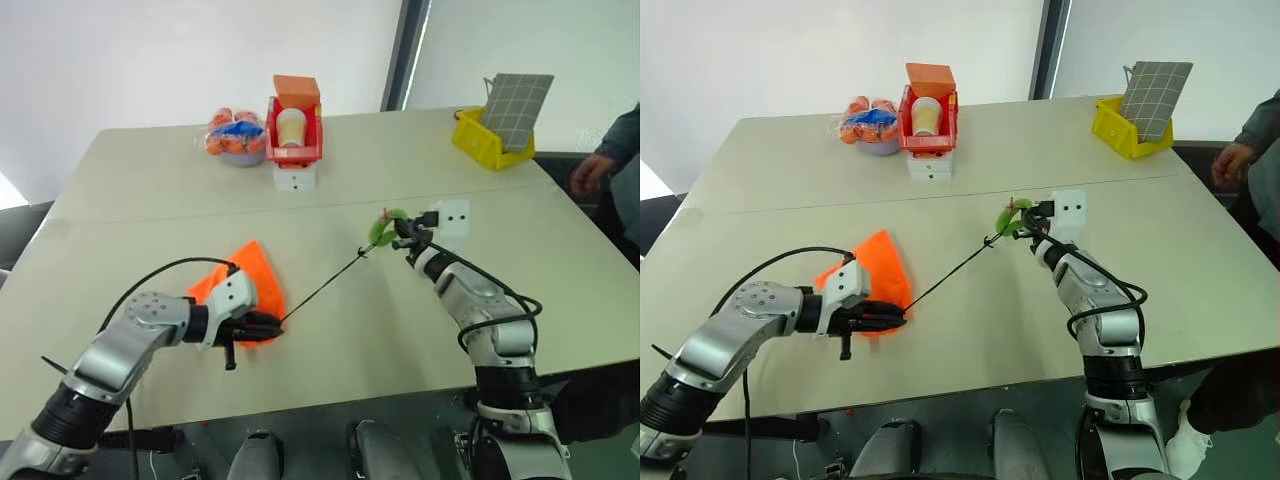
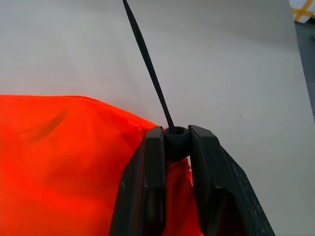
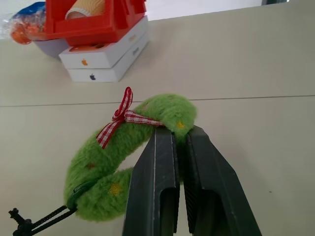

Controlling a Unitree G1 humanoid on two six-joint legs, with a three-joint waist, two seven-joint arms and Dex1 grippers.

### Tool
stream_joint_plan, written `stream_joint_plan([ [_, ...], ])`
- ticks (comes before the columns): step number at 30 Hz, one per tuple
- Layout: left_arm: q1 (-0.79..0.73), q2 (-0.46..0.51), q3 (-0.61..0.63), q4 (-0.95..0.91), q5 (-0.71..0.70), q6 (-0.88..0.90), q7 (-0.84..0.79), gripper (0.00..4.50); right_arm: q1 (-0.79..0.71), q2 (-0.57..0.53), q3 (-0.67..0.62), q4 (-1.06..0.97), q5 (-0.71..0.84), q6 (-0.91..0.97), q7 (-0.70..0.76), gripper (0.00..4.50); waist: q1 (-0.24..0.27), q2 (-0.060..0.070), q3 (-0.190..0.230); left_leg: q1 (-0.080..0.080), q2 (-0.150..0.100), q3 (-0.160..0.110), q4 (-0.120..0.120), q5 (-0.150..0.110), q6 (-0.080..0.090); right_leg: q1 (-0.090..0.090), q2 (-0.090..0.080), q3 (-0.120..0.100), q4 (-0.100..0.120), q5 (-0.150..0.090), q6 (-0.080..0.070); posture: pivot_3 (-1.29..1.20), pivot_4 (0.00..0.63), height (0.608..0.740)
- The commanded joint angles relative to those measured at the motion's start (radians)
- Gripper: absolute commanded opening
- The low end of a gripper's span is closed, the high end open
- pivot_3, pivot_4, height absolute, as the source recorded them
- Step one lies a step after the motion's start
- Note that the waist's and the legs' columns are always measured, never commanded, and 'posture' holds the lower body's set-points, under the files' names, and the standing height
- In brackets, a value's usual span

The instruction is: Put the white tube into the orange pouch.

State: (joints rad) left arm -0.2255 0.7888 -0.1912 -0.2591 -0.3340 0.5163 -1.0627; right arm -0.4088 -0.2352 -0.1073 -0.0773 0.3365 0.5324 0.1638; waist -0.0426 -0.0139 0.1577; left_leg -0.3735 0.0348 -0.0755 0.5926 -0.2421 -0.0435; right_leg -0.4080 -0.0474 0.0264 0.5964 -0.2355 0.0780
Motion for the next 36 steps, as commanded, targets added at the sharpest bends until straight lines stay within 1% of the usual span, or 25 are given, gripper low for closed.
stream_joint_plan([
  [1, 0.02, 0.016, 0.01, 0.017, 0.025, -0.023, -0.001, 0.2, -0.031, -0.029, -0.048, -0.025, -0.028, -0.046, -0.018, 0.0, -0.001, 0.0, 0.0, 0.0, 0.0, 0.0, 0.0, 0.0, 0.0, 0.0, 0.0, 0.0, 0.0, 0.0, 0.0, 0.0, 0.15, 0.74],
  [2, 0.018, 0.01, 0.014, 0.021, 0.021, -0.028, 0.001, 0.2, -0.029, -0.03, -0.041, -0.028, -0.03, -0.046, -0.013, 0.0, -0.001, 0.0, 0.0, 0.0, 0.0, 0.0, 0.0, 0.0, 0.0, 0.0, 0.0, 0.0, 0.0, 0.0, 0.001, 0.0, 0.15, 0.74],
  [4, 0.014, -0.001, 0.041, 0.013, -0.035, 0.011, -0.009, 1.23, -0.018, -0.043, -0.015, -0.041, -0.037, -0.046, 0.02, 0.0, -0.001, 0.0, 0.0, 0.0, 0.0, 0.0, 0.0, 0.0, 0.0, 0.0, 0.0, 0.0, 0.0, 0.0, 0.001, 0.0, 0.15, 0.74],
  [5, 0.013, -0.008, 0.059, 0.006, -0.063, 0.031, -0.009, 1.73, -0.012, -0.049, -0.008, -0.048, -0.032, -0.04, 0.037, 0.36, -0.001, 0.0, 0.0, 0.0, 0.0, 0.0, 0.0, 0.0, 0.0, 0.0, 0.0, 0.0, 0.0, 0.0, 0.001, 0.0, 0.15, 0.74],
  [6, 0.011, -0.014, 0.076, 0.001, -0.083, 0.043, -0.003, 2.14, -0.006, -0.052, -0.007, -0.056, -0.016, -0.024, 0.055, 0.73, -0.001, 0.0, 0.0, 0.0, 0.0, 0.0, 0.0, 0.0, 0.0, 0.0, 0.0, 0.0, 0.0, -0.001, 0.001, 0.0, 0.15, 0.74],
  [7, 0.008, -0.021, 0.092, 0.0, -0.092, 0.047, 0.011, 2.73, 0.001, -0.06, -0.005, -0.065, -0.004, -0.013, 0.072, 1.08, -0.001, 0.0, 0.0, 0.0, 0.0, 0.0, 0.0, 0.0, 0.0, 0.0, 0.0, 0.0, 0.0, -0.001, 0.001, 0.0, 0.15, 0.74],
  [8, 0.003, -0.028, 0.11, 0.003, -0.095, 0.048, 0.028, 3.11, 0.009, -0.071, 0.0, -0.075, 0.002, -0.007, 0.091, 1.46, 0.0, 0.0, 0.0, 0.0, 0.0, 0.0, 0.0, 0.0, 0.0, 0.0, 0.0, 0.0, 0.0, -0.001, 0.001, 0.0, 0.15, 0.74],
  [9, -0.002, -0.033, 0.126, 0.007, -0.094, 0.047, 0.044, 3.73, 0.017, -0.083, 0.006, -0.084, 0.003, -0.002, 0.108, 2.09, 0.0, 0.0, 0.0, 0.0, 0.0, 0.0, 0.0, 0.0, 0.0, 0.0, 0.0, 0.0, 0.0, -0.001, 0.001, 0.0, 0.15, 0.74],
  [10, -0.006, -0.04, 0.156, 0.011, -0.115, 0.058, 0.055, 4.21, 0.029, -0.101, 0.015, -0.098, 0.004, 0.003, 0.133, 2.57, 0.0, 0.0, 0.0, 0.0, 0.0, 0.0, 0.0, 0.0, 0.0, 0.0, 0.0, 0.0, 0.0, -0.001, 0.001, 0.0, 0.15, 0.74],
  [11, -0.009, -0.047, 0.193, 0.012, -0.148, 0.073, 0.061, 4.5, 0.044, -0.119, 0.023, -0.112, -0.001, -0.002, 0.157, 3.12, 0.002, 0.0, 0.0, 0.0, 0.0, 0.0, 0.0, 0.0, 0.0, 0.0, 0.0, 0.0, 0.0, -0.001, 0.001, 0.0, 0.15, 0.74],
  [13, -0.012, -0.053, 0.262, 0.015, -0.207, 0.113, 0.074, 4.5, 0.07, -0.145, 0.017, -0.133, 0.003, -0.003, 0.189, 4.2, 0.001, 0.0, 0.0, 0.0, 0.0, 0.0, 0.0, 0.0, 0.0, 0.0, 0.0, 0.0, 0.0, -0.001, 0.002, 0.0, 0.15, 0.74],
  [14, -0.009, -0.05, 0.303, 0.021, -0.235, 0.135, 0.082, 4.5, 0.089, -0.162, 0.008, -0.143, 0.008, -0.005, 0.21, 4.43, 0.001, 0.0, 0.0, 0.0, 0.0, 0.0, 0.001, 0.0, 0.0, 0.0, 0.0, 0.0, 0.0, -0.001, 0.002, 0.0, 0.15, 0.74],
  [18, 0.024, -0.044, 0.445, 0.056, -0.292, 0.163, 0.122, 4.5, 0.187, -0.264, 0.004, -0.18, 0.014, -0.033, 0.338, 4.43, 0.001, 0.0, 0.0, 0.001, 0.0, 0.0, 0.001, 0.0, 0.0, 0.001, 0.0, 0.0, 0.0, -0.001, 0.002, 0.0, 0.15, 0.74],
  [20, 0.05, -0.057, 0.502, 0.077, -0.287, 0.141, 0.16, 4.5, 0.234, -0.297, -0.019, -0.198, 0.047, -0.037, 0.397, 4.43, 0.001, 0.0, 0.0, 0.001, 0.0, 0.0, 0.001, 0.0, 0.0, 0.001, 0.0, 0.0, 0.0, -0.001, 0.002, 0.0, 0.15, 0.74],
  [23, 0.091, -0.07, 0.549, 0.095, -0.269, 0.107, 0.204, 4.5, 0.278, -0.326, -0.046, -0.203, 0.071, -0.054, 0.451, 4.43, 0.0, -0.001, 0.0, 0.001, 0.0, 0.0, 0.001, 0.0, 0.0, 0.001, 0.0, 0.0, 0.0, -0.001, 0.002, 0.0, 0.15, 0.74],
  [25, 0.138, -0.073, 0.564, 0.093, -0.246, 0.075, 0.221, 4.5, 0.305, -0.337, -0.066, -0.212, 0.086, -0.065, 0.485, 4.43, 0.0, -0.001, 0.0, 0.001, 0.0, 0.0, 0.002, 0.0, 0.0, 0.001, 0.0, 0.0, 0.0, -0.001, 0.002, 0.0, 0.15, 0.74],
  [29, 0.264, -0.112, 0.582, 0.064, -0.201, 0.001, 0.27, 4.5, 0.357, -0.355, -0.108, -0.244, 0.156, -0.052, 0.554, 4.43, 0.002, -0.001, 0.0, 0.001, 0.0, 0.0, 0.002, 0.0, 0.0, 0.002, -0.001, 0.0, 0.0, -0.001, 0.002, 0.0, 0.15, 0.74],
  [32, 0.323, -0.142, 0.582, 0.051, -0.18, -0.026, 0.307, 4.5, 0.368, -0.352, -0.117, -0.243, 0.168, -0.054, 0.561, 4.43, 0.004, -0.002, 0.0, 0.001, 0.0, 0.001, 0.002, 0.0, 0.0, 0.002, -0.001, 0.0, -0.001, -0.001, 0.002, 0.0, 0.15, 0.74],
  [36, 0.361, -0.162, 0.577, 0.042, -0.159, -0.061, 0.326, 4.5, 0.364, -0.349, -0.12, -0.226, 0.174, -0.061, 0.564, 4.43, 0.01, -0.002, 0.0, 0.001, 0.0, 0.001, 0.003, 0.0, 0.0, 0.001, -0.002, 0.0, -0.001, -0.001, 0.001, 0.0, 0.15, 0.74],
])
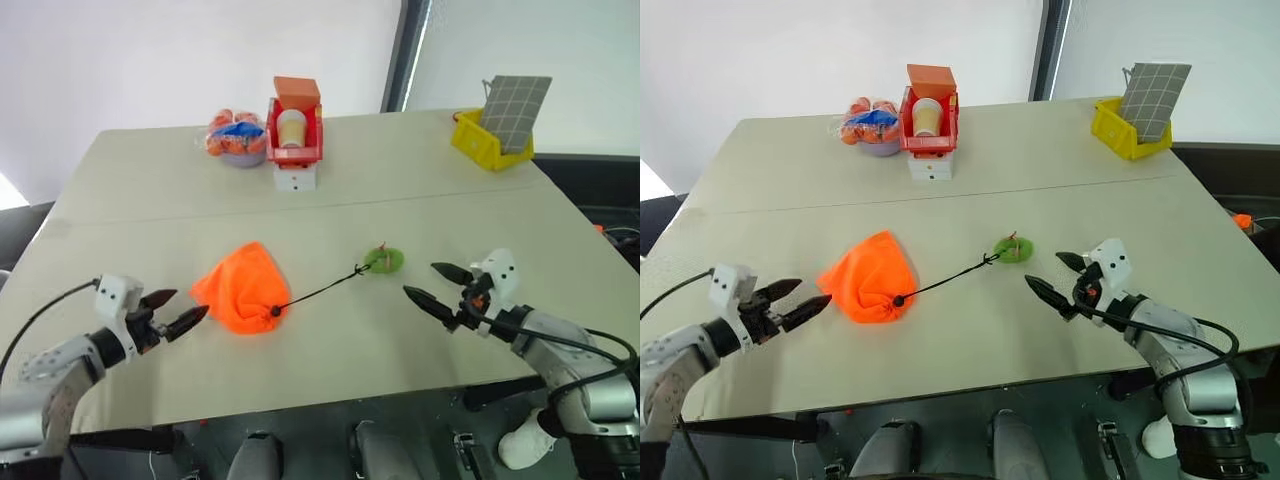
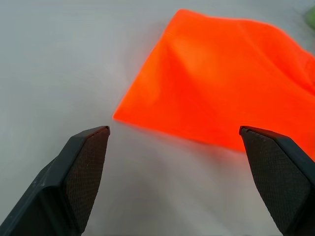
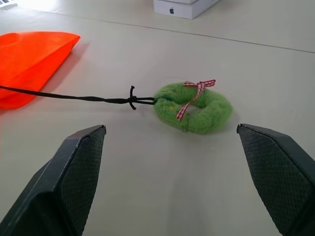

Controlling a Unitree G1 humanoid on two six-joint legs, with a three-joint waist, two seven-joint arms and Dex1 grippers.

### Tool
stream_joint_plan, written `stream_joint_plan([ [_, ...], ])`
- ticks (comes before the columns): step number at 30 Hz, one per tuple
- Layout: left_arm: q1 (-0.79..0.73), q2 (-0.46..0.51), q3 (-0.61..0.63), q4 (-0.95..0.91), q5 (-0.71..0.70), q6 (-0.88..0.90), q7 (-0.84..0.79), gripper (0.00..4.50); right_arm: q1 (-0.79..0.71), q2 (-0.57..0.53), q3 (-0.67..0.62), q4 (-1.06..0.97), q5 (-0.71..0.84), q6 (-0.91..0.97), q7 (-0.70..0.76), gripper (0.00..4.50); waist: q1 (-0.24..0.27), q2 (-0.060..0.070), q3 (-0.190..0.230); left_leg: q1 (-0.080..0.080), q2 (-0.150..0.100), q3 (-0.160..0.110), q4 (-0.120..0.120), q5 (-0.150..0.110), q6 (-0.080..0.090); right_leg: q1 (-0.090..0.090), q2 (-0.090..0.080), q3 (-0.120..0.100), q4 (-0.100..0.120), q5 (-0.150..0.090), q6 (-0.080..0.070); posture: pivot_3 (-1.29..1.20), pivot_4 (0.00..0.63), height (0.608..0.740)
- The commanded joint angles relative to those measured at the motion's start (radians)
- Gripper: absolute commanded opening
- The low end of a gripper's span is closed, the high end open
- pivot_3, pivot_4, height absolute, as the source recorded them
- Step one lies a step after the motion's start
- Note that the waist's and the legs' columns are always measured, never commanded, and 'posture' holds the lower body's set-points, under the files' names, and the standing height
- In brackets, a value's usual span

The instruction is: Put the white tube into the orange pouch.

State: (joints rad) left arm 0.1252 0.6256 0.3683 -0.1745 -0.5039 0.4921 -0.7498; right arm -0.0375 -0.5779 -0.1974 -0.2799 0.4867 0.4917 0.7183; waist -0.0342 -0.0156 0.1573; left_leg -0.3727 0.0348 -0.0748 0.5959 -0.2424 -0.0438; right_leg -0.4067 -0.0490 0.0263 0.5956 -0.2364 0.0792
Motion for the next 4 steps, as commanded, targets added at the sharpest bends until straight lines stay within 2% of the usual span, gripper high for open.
stream_joint_plan([
  [1, 0.014, -0.001, 0.016, -0.043, 0.013, -0.041, 0.015, 4.5, -0.01, -0.006, -0.03, -0.015, 0.024, -0.023, 0.013, 4.43, 0.003, 0.0, 0.0, 0.0, 0.0, 0.0, 0.0, 0.0, 0.0, 0.0, 0.0, 0.0, 0.0, 0.0, 0.0, 0.0, 0.15, 0.74],
  [4, 0.019, -0.009, 0.017, -0.049, 0.004, -0.051, 0.017, 4.5, -0.013, -0.004, -0.032, 0.012, 0.022, -0.038, 0.023, 4.43, 0.004, 0.0, 0.0, 0.0, 0.0, 0.001, 0.0, 0.0, 0.0, 0.0, -0.001, 0.0, -0.001, 0.0, 0.0, 0.0, 0.15, 0.74],
])
